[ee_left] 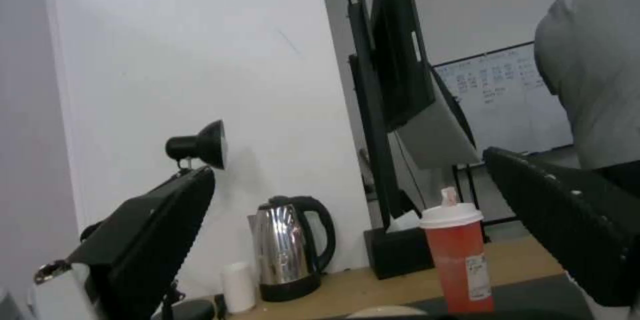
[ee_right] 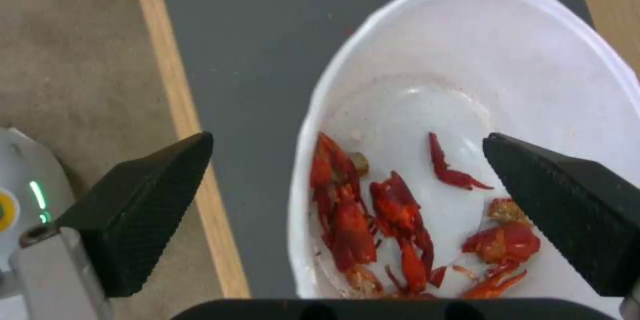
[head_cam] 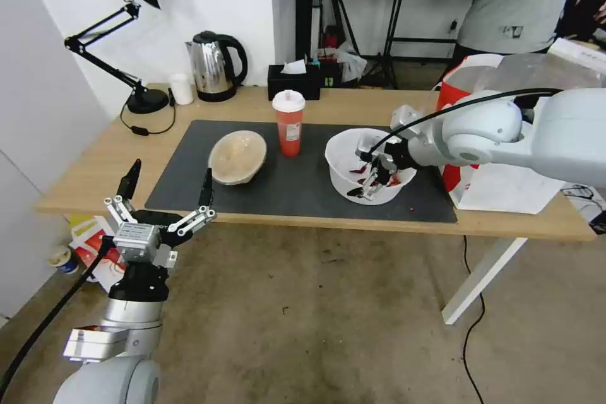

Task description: Pick up the trash from the table and place it into the takeout bag.

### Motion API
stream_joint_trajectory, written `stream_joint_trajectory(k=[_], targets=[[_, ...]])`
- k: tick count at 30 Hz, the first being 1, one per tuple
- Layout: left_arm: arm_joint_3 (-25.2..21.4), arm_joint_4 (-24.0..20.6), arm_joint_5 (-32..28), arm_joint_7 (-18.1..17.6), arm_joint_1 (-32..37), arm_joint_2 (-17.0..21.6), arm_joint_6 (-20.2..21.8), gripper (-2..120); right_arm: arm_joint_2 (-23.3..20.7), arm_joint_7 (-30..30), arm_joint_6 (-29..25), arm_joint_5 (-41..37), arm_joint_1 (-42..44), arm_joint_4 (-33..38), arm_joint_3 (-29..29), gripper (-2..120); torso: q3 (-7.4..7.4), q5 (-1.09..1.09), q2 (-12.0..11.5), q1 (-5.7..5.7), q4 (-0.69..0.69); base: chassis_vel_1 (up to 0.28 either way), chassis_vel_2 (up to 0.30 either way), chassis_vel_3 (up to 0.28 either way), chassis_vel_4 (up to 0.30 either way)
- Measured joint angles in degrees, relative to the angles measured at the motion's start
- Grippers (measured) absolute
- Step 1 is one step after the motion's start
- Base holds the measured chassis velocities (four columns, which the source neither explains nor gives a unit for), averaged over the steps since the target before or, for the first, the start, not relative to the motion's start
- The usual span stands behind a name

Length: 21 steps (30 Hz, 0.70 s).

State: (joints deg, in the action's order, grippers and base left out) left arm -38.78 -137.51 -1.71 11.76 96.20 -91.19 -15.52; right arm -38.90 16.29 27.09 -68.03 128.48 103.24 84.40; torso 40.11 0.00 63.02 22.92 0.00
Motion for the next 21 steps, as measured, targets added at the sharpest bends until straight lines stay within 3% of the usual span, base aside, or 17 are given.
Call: stream_joint_trajectory(k=[21], targets=[[-0.1,0.8,-0.1,0.3,-0.9,0.0,-0.1,100,0.0,0.0,0.5,1.6,8.6,-3.6,4.2,100,0.0,0.0,0.0,0.0,0.0,0.0,0.0,0.0,0.0]])
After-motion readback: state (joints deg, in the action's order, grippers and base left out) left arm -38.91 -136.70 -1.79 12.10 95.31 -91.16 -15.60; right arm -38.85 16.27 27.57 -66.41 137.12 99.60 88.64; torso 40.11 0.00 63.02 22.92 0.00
